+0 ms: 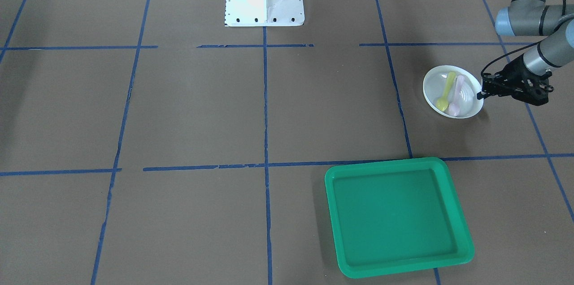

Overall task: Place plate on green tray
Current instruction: 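Lower the left gripper and grasp the white plate's rim, then lift the plate with the left gripper and carry it over the green tray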

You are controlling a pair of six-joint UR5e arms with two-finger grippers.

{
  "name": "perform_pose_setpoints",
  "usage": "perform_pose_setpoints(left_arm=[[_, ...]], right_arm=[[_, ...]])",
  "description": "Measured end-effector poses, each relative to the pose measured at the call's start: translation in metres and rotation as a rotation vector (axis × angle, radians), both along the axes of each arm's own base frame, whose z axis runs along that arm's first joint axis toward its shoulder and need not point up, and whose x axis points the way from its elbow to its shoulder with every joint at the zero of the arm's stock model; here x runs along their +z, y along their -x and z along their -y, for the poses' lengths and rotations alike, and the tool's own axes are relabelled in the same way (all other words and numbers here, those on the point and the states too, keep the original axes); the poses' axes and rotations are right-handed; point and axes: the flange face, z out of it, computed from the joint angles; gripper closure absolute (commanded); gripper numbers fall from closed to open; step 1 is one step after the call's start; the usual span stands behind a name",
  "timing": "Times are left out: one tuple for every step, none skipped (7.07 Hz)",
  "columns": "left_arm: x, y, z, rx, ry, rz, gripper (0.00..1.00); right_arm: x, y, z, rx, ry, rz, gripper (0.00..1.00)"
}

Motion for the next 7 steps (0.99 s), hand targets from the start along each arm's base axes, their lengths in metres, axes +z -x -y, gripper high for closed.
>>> perform_pose_setpoints(left_arm=[[-0.001,0.013,0.000,0.018,0.030,-0.053,1.00],[-0.002,0.025,0.000,0.028,0.064,-0.098,1.00],[-0.004,0.035,0.003,0.030,0.103,-0.132,1.00],[-0.009,0.043,0.007,0.028,0.134,-0.161,1.00],[-0.018,0.048,0.016,0.015,0.147,-0.179,1.00],[-0.035,0.049,0.035,-0.012,0.160,-0.189,1.00],[-0.058,0.044,0.058,-0.046,0.187,-0.196,1.00]], right_arm=[[0.000,0.000,0.000,0.000,0.000,0.000,0.00],[0.000,0.000,0.000,0.000,0.000,0.000,0.00],[0.000,0.000,0.000,0.000,0.000,0.000,0.00],[0.000,0.000,0.000,0.000,0.000,0.000,0.00],[0.000,0.000,0.000,0.000,0.000,0.000,0.00],[0.000,0.000,0.000,0.000,0.000,0.000,0.00],[0.000,0.000,0.000,0.000,0.000,0.000,0.00]])
